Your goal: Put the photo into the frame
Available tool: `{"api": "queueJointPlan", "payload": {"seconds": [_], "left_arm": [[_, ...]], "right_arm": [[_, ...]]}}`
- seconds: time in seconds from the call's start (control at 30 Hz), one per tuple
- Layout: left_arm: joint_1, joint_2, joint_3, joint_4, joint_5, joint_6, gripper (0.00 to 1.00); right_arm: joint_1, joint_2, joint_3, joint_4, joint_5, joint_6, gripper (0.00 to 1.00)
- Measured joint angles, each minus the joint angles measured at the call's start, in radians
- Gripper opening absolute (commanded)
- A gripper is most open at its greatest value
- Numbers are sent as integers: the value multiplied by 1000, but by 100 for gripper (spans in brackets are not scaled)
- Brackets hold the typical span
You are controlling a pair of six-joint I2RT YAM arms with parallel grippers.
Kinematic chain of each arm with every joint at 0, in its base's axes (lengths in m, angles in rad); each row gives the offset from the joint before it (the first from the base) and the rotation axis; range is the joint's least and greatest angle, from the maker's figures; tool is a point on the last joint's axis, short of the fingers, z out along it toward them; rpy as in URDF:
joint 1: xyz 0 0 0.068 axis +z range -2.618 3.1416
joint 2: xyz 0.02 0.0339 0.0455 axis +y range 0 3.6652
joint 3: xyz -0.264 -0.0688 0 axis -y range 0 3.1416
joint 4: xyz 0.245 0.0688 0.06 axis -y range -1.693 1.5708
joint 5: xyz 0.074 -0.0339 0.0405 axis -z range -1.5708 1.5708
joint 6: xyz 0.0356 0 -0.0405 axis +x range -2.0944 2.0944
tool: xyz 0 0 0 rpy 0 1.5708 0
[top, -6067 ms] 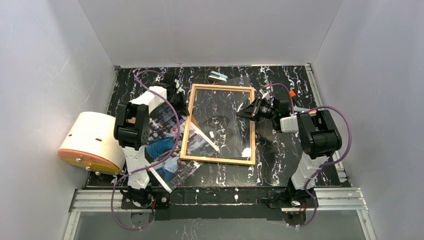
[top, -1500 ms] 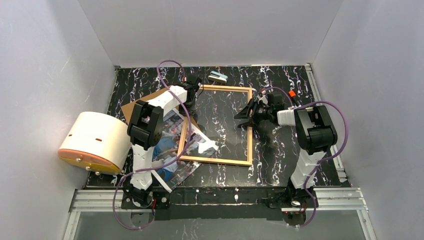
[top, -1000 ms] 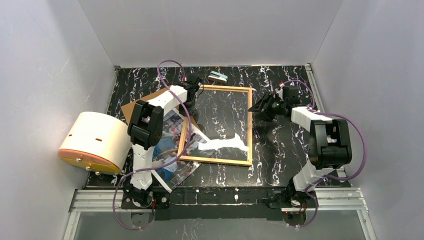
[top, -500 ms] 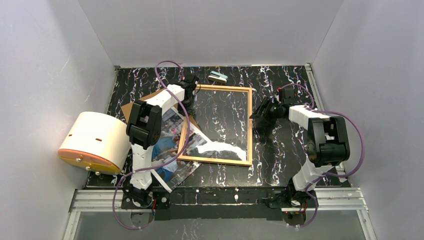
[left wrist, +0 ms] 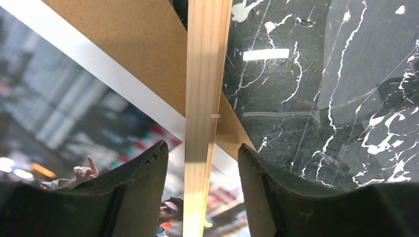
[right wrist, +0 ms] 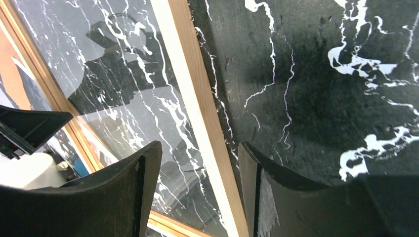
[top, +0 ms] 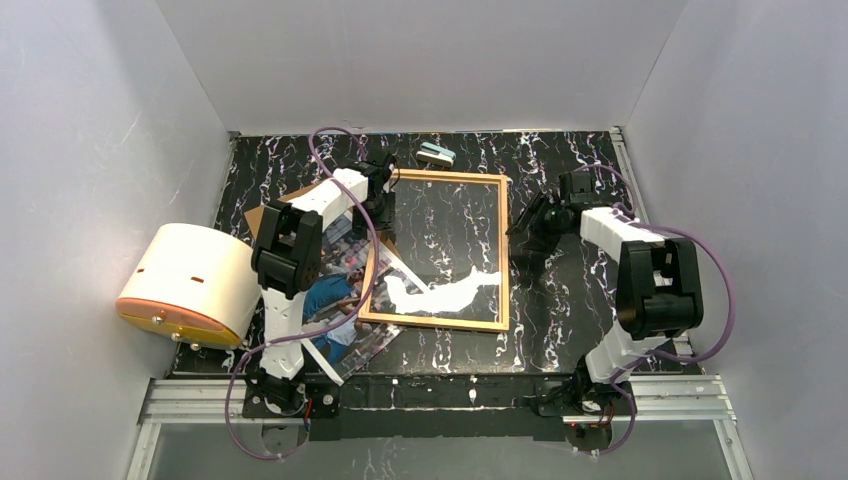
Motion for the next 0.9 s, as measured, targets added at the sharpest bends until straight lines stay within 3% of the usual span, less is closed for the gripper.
{"api": "queueJointPlan", "payload": {"seconds": [0.2,0.37,0.47,0.6,0.9], "left_arm": [[-1,-55,0,-34,-19,-33,62],[18,-217,-45,-22,-51,-75,65],[45,-369,-131,2,-78,-106,58],[89,-523,-287,36,-124,-150,37],[196,-665,-593,51,-126,-224,32]], "right_arm": [[31,-47,58,-22,22,18,66],[167,-42,126,31,16,84,62],[294,1,187,69,17,141,60],[475,148,328,148,19,233,55],[707,453,630,170,46,372,51]]}}
